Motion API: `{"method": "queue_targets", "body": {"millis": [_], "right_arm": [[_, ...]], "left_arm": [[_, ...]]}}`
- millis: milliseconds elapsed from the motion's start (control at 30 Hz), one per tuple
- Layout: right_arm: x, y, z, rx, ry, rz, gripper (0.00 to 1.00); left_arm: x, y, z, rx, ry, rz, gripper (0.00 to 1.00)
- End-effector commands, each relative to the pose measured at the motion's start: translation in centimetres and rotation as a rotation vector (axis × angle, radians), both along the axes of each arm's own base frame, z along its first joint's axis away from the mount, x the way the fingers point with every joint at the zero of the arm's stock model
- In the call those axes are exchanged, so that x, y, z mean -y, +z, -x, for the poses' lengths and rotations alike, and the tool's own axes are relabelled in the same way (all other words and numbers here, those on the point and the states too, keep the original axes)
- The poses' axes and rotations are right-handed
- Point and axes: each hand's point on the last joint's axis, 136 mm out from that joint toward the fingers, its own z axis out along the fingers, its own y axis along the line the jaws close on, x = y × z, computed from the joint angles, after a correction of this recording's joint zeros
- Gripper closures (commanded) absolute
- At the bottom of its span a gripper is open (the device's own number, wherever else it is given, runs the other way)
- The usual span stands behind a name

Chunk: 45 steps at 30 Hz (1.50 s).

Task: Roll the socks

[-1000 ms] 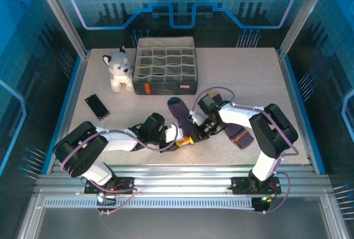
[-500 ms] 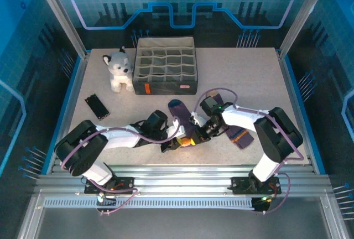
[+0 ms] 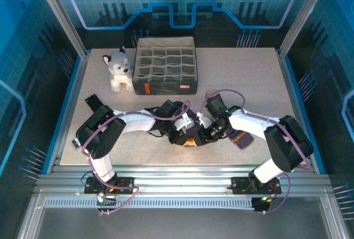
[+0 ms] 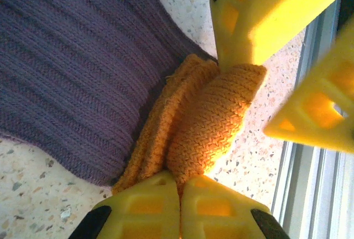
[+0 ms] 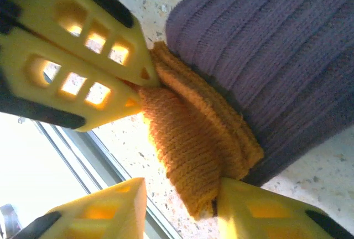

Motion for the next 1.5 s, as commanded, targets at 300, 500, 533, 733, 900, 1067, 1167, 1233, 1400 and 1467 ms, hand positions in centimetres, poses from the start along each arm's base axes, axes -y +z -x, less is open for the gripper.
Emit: {"method": "queue_targets", "body": {"millis": [300, 500, 533, 733, 900, 1067, 1167, 1233, 1400, 1467], "right_arm": [[1.8, 1.2, -2.6, 0.268, -0.244, 0.015, 0.5], [1.2, 0.6, -2.8, 0.328, -0.256, -0.006, 0.48], [1.1, 0.6, -2.9, 0.328, -0.254, -0.007, 0.49], [0.8, -0.8, -2.8, 0.299, -0.241, 0.029, 0.51], [0.9, -2.1, -2.5, 0.261, -0.234, 0.084, 0.54], [1.2, -2.6, -2.1, 0.259, -0.225, 0.107, 0.55], [1.7, -3.5, -2.0, 0.245, -0.224, 0.153, 0.57], [2.2, -4.3, -2.0, 0.22, -0.226, 0.198, 0.57], [2.8, -5.6, -1.9, 0.166, -0.21, 0.286, 0.59], [2.8, -5.8, -1.9, 0.152, -0.198, 0.302, 0.6]], "left_arm": [[-0.9, -1.9, 0.4, -0.186, 0.079, -0.119, 1.0], [-0.9, -1.9, 0.3, -0.189, 0.084, -0.119, 1.0], [-0.9, -1.9, 0.3, -0.19, 0.085, -0.12, 1.0], [-0.8, -1.9, 0.2, -0.186, 0.092, -0.117, 1.0], [-1.1, -1.9, 0.1, -0.176, 0.104, -0.117, 1.0], [-1.2, -2.0, 0.0, -0.176, 0.113, -0.123, 1.0], [-1.2, -1.8, -0.1, -0.152, 0.115, -0.111, 0.99], [-1.4, -1.6, -0.3, -0.105, 0.113, -0.101, 0.95], [-1.6, 0.3, -0.6, 0.047, 0.092, -0.024, 0.85], [-1.5, 1.4, -0.8, 0.117, 0.086, 0.015, 0.81]]}}
